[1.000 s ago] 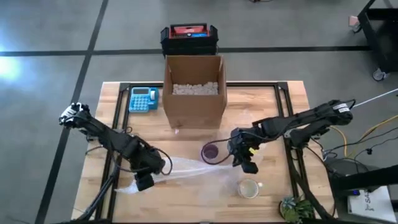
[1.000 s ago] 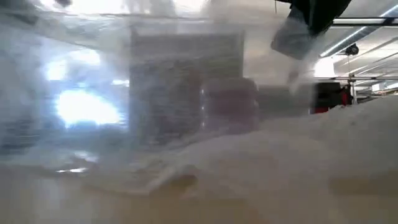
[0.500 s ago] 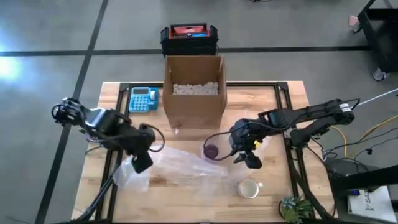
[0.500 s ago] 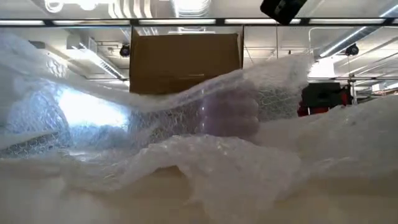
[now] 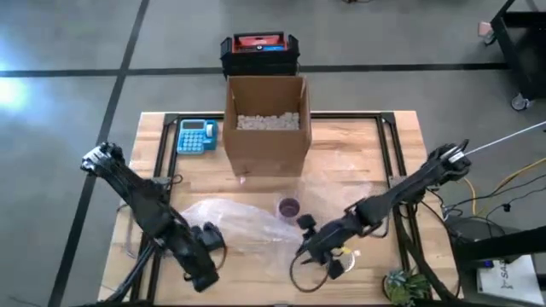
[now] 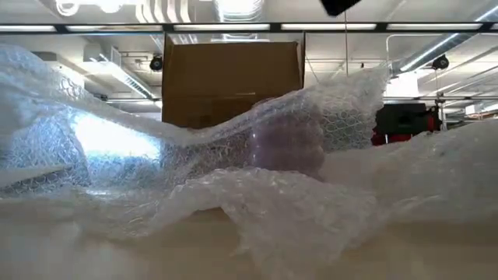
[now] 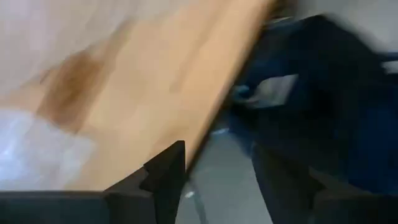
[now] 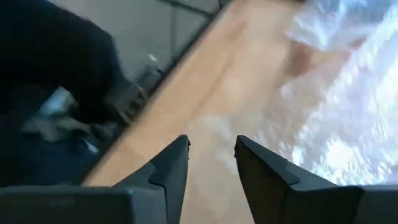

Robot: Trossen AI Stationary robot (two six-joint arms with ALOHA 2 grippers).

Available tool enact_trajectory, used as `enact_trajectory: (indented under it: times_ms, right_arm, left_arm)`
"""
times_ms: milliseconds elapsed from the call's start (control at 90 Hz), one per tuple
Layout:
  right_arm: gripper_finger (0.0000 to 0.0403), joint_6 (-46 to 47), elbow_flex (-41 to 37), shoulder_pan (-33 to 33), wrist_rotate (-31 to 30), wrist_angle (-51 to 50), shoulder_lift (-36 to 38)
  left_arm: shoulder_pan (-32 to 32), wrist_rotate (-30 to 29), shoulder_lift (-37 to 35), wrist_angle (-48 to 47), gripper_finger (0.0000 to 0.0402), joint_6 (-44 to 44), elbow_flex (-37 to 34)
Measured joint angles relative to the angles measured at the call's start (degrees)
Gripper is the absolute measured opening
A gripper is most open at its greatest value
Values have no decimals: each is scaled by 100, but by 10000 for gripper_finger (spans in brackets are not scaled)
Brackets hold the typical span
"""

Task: Wrap mug
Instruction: Prepare the transparent bubble wrap to wrap the purple mug

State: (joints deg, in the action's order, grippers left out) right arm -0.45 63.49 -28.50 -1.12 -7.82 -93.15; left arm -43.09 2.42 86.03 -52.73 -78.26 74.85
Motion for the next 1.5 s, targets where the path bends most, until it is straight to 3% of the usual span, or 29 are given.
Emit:
enact_trajectory:
  times_ms: [189,356,511,578,667,733,922,1000,1133,1344,1500]
  right_arm:
    - [79,195,396,8,-677,11,-880]
    - [50,241,647,2,-796,-82,-1448]
    - [28,238,762,1,-797,-109,-1670]
    - [22,226,815,4,-798,-93,-1659]
    - [19,115,886,36,-800,-69,-1631]
    - [19,90,952,62,-798,-63,-1622]
    - [25,119,1033,135,-811,241,-1661]
    - [27,385,1033,174,-798,504,-1819]
    - [27,607,1039,231,-869,572,-2207]
    - [4,606,1008,120,-746,-579,-2354]
    - [3,666,1028,-8,-749,-1309,-2184]
  left_arm:
    - [24,-1090,468,-541,122,-566,-422]
    - [187,-1916,587,-1815,89,-1040,-531]
    - [373,-2970,422,-3232,63,-1392,-155]
    - [461,-3479,369,-3781,56,-1418,-16]
    - [671,-4068,188,-3603,47,-895,-119]
    - [928,-4193,70,-3630,41,-711,-189]
    - [1280,-4138,47,-3184,36,224,-264]
    - [1288,-3928,44,-2906,37,677,-209]
    - [1217,-3367,42,-2725,38,722,-19]
    - [861,-2378,40,-2267,36,391,73]
    - [612,-2112,42,-1759,32,208,-35]
